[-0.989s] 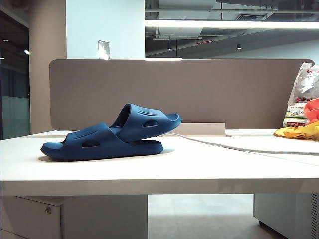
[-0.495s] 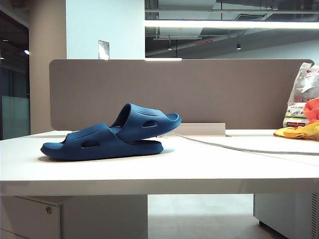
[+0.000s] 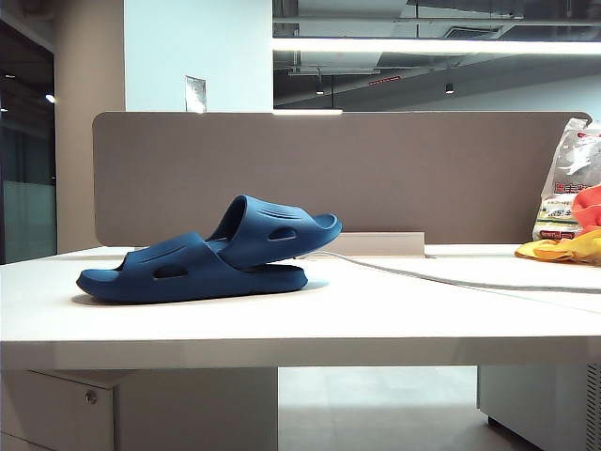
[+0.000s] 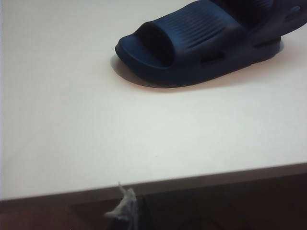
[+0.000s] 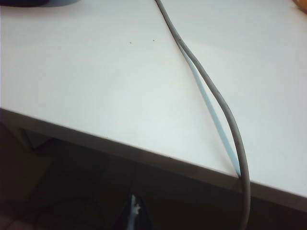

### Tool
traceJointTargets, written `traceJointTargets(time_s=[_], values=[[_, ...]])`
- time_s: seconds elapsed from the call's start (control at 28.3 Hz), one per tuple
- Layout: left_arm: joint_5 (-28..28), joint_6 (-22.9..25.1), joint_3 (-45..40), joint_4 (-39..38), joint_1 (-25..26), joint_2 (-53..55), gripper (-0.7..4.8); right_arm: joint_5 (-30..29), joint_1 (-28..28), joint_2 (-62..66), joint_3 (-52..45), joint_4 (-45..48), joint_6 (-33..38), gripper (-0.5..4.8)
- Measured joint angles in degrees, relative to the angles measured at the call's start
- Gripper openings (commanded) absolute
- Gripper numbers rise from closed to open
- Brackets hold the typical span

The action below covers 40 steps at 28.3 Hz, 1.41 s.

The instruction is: Interlock the pair of blue slippers on the table with their fronts facing up.

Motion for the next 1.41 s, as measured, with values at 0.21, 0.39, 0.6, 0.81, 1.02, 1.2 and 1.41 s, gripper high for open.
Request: traceJointTargets(time_s=[0.21,0.39,0.6,0.81,1.02,1.2,1.41], values=[[0.00,-0.02,0.00,0.00,0.00,0.00,-0.05,0.00,0.00,0.00,0.00,0.37,1.68,-0.01],[0.00,-0.07,0.00,0.02,0.00,-0.02,-0.05,0.00,0.00,0.00,0.00,0.37,1.73,-0.01],[-0.02,-0.07,0.00,0.02,0.00,-0.02,-0.05,-0.02,0.00,0.00,0.00,0.37,1.75,-0.01],[0.00,-0.07,0.00,0.02,0.00,-0.04,-0.05,-0.02,-0.07,-0.04,0.00,0.37,1.77,-0.01],[-0.02,-0.07,0.00,0.07,0.00,-0.13,-0.05,-0.15,-0.94,-0.31,0.00,0.37,1.86,-0.01],[0.00,-0.07,0.00,0.11,0.00,-0.13,-0.05,-0.24,-4.63,-1.62,0.00,0.52,1.88,-0.01],[-0.02,-0.07,0.00,0.13,0.00,-0.13,-0.05,-0.02,-7.91,-5.51,0.00,0.96,1.88,-0.01]])
